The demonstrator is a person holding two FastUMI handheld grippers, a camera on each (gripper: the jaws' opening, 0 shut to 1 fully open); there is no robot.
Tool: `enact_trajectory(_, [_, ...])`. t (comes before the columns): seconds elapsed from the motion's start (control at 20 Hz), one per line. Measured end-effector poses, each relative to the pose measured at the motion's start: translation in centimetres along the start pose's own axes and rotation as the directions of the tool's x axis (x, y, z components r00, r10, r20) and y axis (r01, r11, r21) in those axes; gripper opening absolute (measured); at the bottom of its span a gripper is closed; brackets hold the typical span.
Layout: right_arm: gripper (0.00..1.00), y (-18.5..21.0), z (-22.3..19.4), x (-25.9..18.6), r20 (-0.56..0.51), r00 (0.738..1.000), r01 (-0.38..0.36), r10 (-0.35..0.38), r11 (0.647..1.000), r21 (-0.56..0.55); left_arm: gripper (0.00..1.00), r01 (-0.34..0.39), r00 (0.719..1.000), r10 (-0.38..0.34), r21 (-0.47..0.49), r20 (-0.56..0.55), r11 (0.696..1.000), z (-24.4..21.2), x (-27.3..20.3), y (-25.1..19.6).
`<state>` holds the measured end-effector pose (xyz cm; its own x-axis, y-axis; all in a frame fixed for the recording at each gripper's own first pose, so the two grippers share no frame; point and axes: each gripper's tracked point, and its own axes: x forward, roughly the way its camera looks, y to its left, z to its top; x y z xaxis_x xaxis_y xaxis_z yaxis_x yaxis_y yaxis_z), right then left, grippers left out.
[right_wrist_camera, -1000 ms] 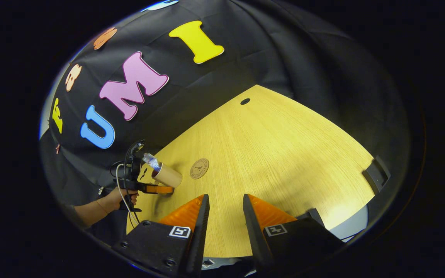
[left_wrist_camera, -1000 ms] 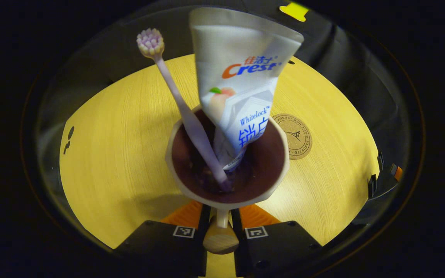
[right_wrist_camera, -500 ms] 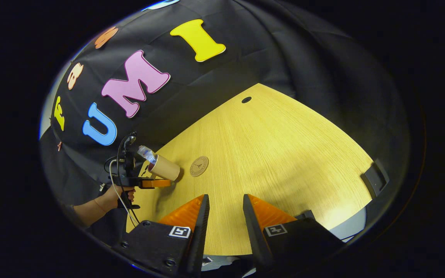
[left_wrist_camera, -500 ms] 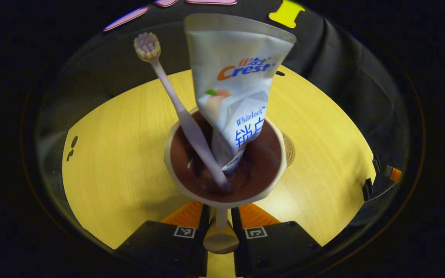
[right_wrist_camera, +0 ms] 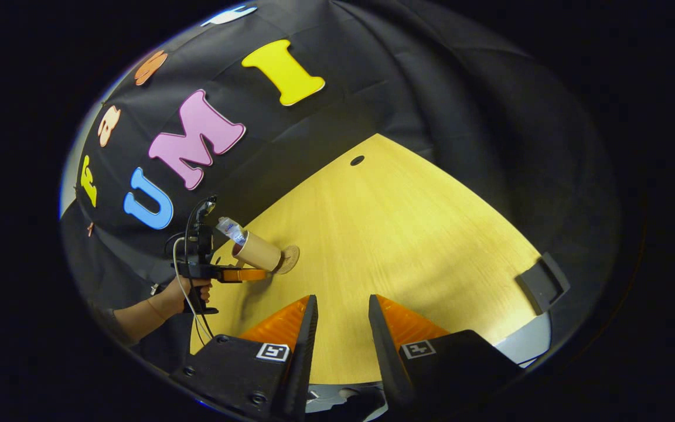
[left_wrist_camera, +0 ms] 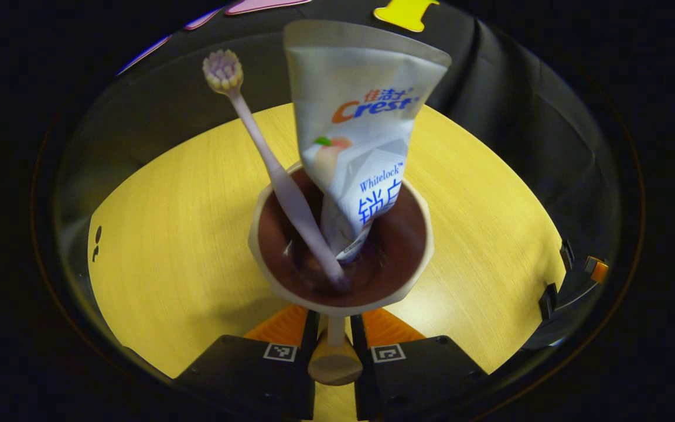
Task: Put the toothbrush and toothpaste on the desktop into the cup, then pick up the cup and place it on the coaster on the desktop.
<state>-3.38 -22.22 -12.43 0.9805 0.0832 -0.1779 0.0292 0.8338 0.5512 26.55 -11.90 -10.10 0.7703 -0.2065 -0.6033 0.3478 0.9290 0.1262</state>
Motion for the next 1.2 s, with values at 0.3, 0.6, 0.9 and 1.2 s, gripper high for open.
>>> enact_trajectory(0.3, [0.54,-2.0,-0.1,-1.2,0.007,1.0,0.021,-0.022,1.0,0.023,0.31,-0.019,1.0,0.019,0.002,-0.017,1.0,0.1,1.1,-0.6])
enact_trajectory(0.6, [0.54,-2.5,-0.3,-1.5,0.002,1.0,0.028,-0.028,0.999,0.026,0.36,-0.019,1.0,0.019,0.005,-0.023,1.0,0.7,1.6,-1.1])
enact_trajectory(0.9, [0.54,-2.5,-0.2,-1.3,0.002,1.0,0.029,-0.029,0.999,0.032,0.31,-0.011,0.999,0.011,0.017,-0.038,1.0,0.7,2.0,-1.5])
enact_trajectory(1.2, [0.54,-2.5,-0.2,-1.1,0.004,1.0,0.029,-0.029,0.999,0.036,0.31,-0.014,0.999,0.015,0.024,-0.037,1.0,0.7,2.1,-1.7])
